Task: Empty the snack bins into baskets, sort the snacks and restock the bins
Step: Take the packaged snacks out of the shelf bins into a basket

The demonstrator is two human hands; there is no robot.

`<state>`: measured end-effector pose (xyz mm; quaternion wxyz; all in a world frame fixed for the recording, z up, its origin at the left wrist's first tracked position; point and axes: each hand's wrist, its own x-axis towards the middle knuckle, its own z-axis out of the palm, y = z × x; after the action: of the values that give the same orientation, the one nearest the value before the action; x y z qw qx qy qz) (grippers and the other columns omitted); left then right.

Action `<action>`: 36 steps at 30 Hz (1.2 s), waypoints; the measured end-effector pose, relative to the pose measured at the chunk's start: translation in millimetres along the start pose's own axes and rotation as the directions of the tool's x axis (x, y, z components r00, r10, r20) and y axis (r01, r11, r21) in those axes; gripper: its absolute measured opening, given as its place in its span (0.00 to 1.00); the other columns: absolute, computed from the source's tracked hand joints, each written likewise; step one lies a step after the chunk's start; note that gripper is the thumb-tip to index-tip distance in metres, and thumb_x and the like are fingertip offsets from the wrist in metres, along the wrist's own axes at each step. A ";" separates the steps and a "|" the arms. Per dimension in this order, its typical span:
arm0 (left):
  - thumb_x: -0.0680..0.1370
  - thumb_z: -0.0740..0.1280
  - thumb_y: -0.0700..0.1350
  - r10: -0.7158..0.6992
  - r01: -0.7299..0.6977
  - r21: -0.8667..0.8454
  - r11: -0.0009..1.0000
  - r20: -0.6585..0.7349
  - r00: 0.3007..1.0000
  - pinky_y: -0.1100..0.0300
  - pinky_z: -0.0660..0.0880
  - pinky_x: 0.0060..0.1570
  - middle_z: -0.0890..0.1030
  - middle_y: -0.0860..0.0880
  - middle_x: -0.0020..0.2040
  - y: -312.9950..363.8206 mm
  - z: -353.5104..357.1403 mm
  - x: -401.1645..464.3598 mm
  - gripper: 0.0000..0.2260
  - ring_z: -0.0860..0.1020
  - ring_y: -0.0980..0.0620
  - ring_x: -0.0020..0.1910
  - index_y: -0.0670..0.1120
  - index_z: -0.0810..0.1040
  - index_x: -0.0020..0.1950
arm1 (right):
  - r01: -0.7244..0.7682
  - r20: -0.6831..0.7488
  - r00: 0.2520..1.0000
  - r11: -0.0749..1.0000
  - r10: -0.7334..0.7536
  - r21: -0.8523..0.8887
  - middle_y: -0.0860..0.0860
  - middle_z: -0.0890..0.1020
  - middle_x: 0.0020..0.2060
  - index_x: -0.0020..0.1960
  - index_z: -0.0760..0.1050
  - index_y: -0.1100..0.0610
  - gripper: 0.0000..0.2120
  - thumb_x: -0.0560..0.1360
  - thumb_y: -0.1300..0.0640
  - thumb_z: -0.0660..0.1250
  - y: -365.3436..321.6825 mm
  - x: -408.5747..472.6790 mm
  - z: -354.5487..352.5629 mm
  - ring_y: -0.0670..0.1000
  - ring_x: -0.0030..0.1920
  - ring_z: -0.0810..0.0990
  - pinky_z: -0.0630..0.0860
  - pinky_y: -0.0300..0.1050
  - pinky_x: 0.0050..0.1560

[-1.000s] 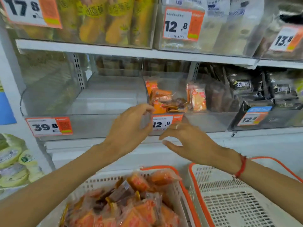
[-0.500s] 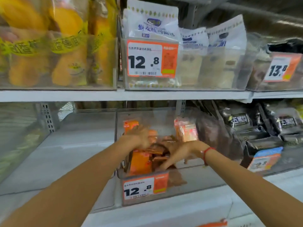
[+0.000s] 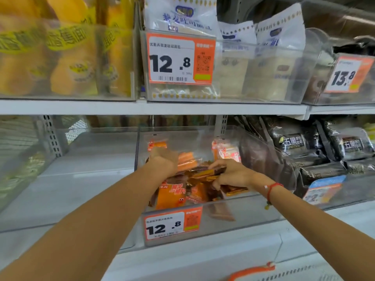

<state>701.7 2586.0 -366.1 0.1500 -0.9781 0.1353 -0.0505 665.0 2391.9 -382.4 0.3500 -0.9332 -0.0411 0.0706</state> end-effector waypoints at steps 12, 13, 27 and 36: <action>0.76 0.63 0.64 0.026 -0.176 -0.455 0.873 -0.316 0.948 0.56 0.66 0.42 0.74 0.52 0.43 -26.4 -84.5 -167.9 0.16 0.73 0.49 0.43 0.52 0.70 0.50 | 0.349 -0.335 0.912 0.878 -0.237 0.329 0.52 0.83 0.45 0.59 0.76 0.54 0.28 0.64 0.75 0.73 -67.6 -147.8 -4.2 0.49 0.37 0.81 0.76 0.32 0.33; 0.75 0.63 0.65 0.014 -0.175 -0.475 0.863 -0.324 0.946 0.56 0.66 0.42 0.73 0.53 0.44 -32.9 -86.2 -192.3 0.16 0.72 0.49 0.43 0.53 0.71 0.51 | 0.368 -0.325 0.910 0.860 -0.256 0.354 0.51 0.83 0.45 0.58 0.76 0.53 0.28 0.64 0.75 0.73 -75.0 -166.9 2.3 0.45 0.36 0.81 0.75 0.31 0.33; 0.80 0.64 0.51 0.099 -0.042 -0.137 0.990 0.449 0.888 0.56 0.69 0.46 0.78 0.47 0.57 -21.4 73.9 -342.9 0.17 0.77 0.45 0.58 0.45 0.69 0.65 | 0.181 0.294 0.947 0.970 -0.127 -0.165 0.50 0.76 0.61 0.70 0.71 0.51 0.38 0.61 0.48 0.77 -19.9 -227.3 214.2 0.49 0.63 0.74 0.71 0.48 0.64; 0.78 0.63 0.59 0.069 -0.051 -0.555 0.831 0.011 0.998 0.58 0.69 0.63 0.70 0.59 0.71 -56.2 43.3 -286.1 0.24 0.69 0.57 0.69 0.59 0.63 0.73 | 0.314 0.330 0.910 0.938 -0.253 -0.146 0.43 0.78 0.57 0.61 0.77 0.47 0.14 0.76 0.52 0.69 -42.5 -200.2 141.3 0.43 0.58 0.75 0.73 0.43 0.60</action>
<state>447.5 2729.7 -406.6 -0.1359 -0.9756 0.1722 0.0105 443.6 2490.1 -439.0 0.2526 -0.9247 -0.2371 0.1580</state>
